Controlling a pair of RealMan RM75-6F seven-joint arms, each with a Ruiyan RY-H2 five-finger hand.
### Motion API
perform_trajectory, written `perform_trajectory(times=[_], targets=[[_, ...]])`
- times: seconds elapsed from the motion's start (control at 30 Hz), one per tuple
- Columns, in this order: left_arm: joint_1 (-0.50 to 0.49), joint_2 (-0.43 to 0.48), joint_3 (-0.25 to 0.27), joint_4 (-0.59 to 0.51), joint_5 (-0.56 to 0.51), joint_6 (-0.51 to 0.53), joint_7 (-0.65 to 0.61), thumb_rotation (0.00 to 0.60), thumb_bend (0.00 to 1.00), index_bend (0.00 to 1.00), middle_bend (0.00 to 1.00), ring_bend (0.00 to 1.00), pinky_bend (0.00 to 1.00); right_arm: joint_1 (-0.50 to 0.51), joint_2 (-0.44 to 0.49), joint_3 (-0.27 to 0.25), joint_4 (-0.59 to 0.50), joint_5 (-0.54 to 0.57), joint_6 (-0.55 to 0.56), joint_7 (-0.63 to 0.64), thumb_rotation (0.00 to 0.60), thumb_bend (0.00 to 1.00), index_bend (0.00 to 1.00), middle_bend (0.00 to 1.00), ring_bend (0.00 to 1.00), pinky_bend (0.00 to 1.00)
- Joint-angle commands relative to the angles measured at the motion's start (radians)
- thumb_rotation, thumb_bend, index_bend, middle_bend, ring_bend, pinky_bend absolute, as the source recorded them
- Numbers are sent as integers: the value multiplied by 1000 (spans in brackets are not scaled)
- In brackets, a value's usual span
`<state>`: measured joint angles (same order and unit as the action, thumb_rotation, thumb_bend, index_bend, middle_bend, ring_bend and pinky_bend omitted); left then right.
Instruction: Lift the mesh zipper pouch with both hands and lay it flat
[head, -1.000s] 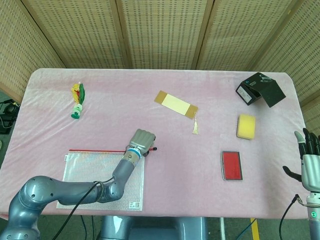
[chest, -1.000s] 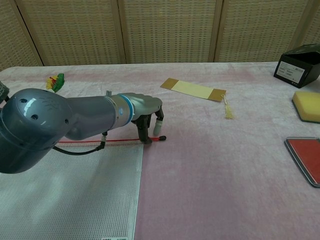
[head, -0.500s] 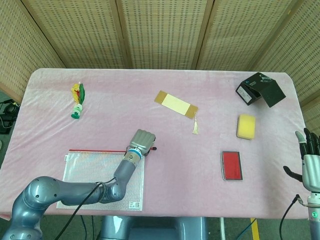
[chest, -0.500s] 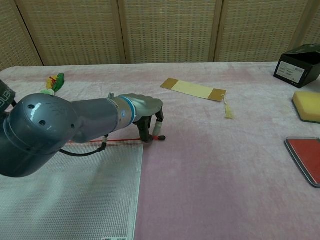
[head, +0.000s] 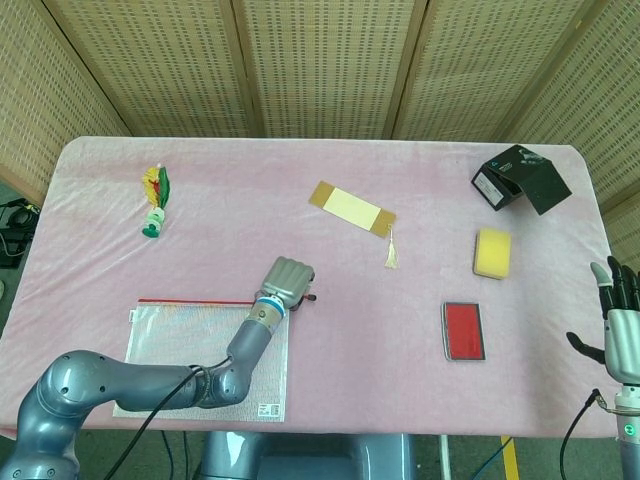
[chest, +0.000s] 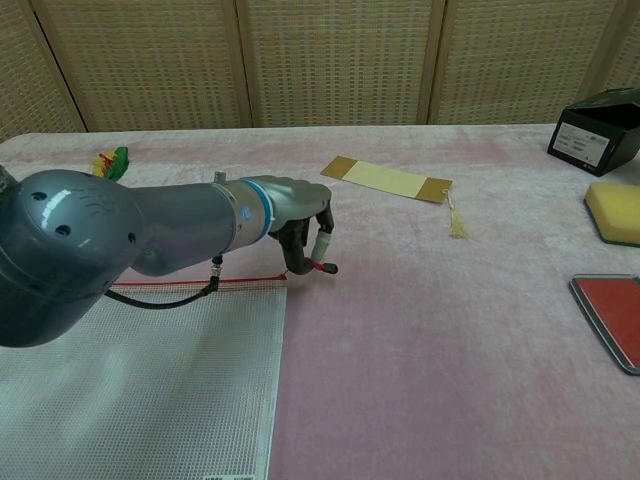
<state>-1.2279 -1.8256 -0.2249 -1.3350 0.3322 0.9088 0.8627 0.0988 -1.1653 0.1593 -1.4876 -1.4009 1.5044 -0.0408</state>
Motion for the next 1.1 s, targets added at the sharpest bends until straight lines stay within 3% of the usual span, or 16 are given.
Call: perform_trajectory(times=[0.03,0.33,0.37,0.47,0.5,0.53,0.6,0.63,0.7,0.8,0.93,1.1], targets=[[24,60,-20,-79,37,7,-48,600,733,822,962,907,1000,1,-1,-2,0,-3,-2,4,600,0,30,0,0,0],[118,277,-96,-307,131,-62,-263,600,745,855,964,906,1000,33,20,-10,-23,-16,-73,90,600,0,41,22,7,0],[125,293,-100,-320,145,-63,-279,600,745,855,964,906,1000,43,25,-8,-23,-17,-90,101,600,0,46,90,62,0],[141,334,-112,-355,184,-73,-333,600,746,856,967,906,1000,80,33,3,-18,-20,-142,152,600,0,81,463,439,30],[147,345,-117,-366,197,-76,-352,600,746,856,968,906,1000,95,34,8,-13,-21,-160,172,600,0,101,575,560,144],[155,357,-123,-378,216,-81,-378,600,746,856,968,906,1000,113,38,14,-15,-17,-193,210,600,0,121,665,650,327],[163,369,-127,-389,242,-87,-407,600,743,856,968,906,1000,135,52,19,-33,-5,-244,273,600,0,148,763,744,655],[169,374,-131,-395,259,-88,-426,600,742,856,969,906,1000,151,66,22,-50,4,-284,320,600,0,163,800,781,779],[181,380,-145,-406,304,-88,-476,600,741,856,969,906,1000,203,99,36,-82,18,-386,401,600,0,192,847,833,916],[191,376,-158,-402,352,-91,-536,600,739,856,968,906,1000,260,125,51,-112,42,-483,431,600,0,236,894,889,998],[179,343,-178,-373,390,-84,-597,600,738,859,975,907,1000,357,145,97,-185,141,-656,507,600,0,275,925,927,1000],[146,309,-194,-339,373,-88,-629,600,736,859,975,906,1000,429,139,130,-219,226,-763,541,600,0,310,940,940,1000]])
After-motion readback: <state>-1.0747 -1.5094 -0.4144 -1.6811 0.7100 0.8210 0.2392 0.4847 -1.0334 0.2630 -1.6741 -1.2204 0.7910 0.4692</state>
